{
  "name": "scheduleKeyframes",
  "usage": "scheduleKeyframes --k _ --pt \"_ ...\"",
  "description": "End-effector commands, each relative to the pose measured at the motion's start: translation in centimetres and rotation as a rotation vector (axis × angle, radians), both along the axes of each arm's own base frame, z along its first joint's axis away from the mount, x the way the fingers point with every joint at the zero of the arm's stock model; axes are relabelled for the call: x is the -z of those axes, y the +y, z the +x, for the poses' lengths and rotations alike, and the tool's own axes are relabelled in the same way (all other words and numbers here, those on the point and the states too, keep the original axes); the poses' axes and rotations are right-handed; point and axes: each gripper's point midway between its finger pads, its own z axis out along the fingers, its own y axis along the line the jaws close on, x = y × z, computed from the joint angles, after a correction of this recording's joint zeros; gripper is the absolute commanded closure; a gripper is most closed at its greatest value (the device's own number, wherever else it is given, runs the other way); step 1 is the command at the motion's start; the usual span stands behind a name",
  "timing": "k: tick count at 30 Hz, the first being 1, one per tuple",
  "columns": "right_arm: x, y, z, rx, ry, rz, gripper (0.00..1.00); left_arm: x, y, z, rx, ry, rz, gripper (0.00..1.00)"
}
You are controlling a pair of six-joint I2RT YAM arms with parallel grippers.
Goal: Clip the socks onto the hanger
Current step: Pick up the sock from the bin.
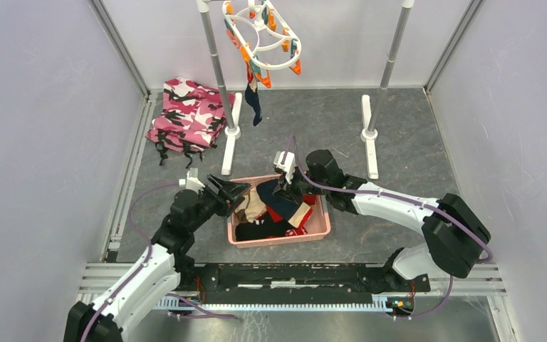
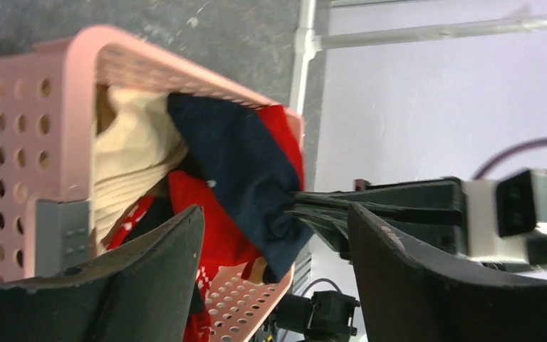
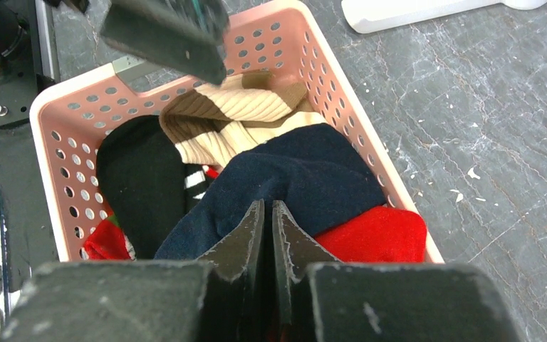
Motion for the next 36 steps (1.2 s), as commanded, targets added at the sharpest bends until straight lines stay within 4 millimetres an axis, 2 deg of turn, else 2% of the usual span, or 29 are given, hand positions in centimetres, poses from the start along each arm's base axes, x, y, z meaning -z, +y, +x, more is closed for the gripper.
scheduleKeyframes --k 1,3,20,22,27,30,35,36 --pt "-1.4 0.6 0.4 0.001 -0.013 0.062 0.9 0.4 -1.4 0.0 0.006 0.147 -0.07 0.23" --pt "-1.5 0.6 0.4 0.003 -0.015 0.064 0.9 0.7 -1.9 0.0 0.015 0.166 -0.065 0.27" --pt "-2.4 1.2 -0.5 -0.038 0.005 0.125 0.9 0.3 -4.3 1.7 -0.01 0.203 -0.142 0.27" --pt "-2.5 1.2 -0.5 -0.038 0.007 0.129 0.9 0.4 -4.6 1.8 -0.006 0.208 -0.143 0.33" --pt "-2.4 1.2 -0.9 -0.05 0.013 0.133 0.9 0.7 -5.0 2.1 -0.005 0.213 -0.151 0.41" --pt "-2.4 1.1 -1.1 -0.055 0.016 0.133 0.9 0.4 -5.5 2.3 0.01 0.198 -0.164 0.53" --pt "-2.5 0.8 -1.3 -0.053 0.011 0.134 0.87 -0.6 -6.2 2.6 0.066 0.108 -0.134 0.92" --pt "-2.5 0.7 -1.3 -0.05 0.009 0.133 0.86 -1.0 -6.4 2.6 0.084 0.075 -0.117 0.97"
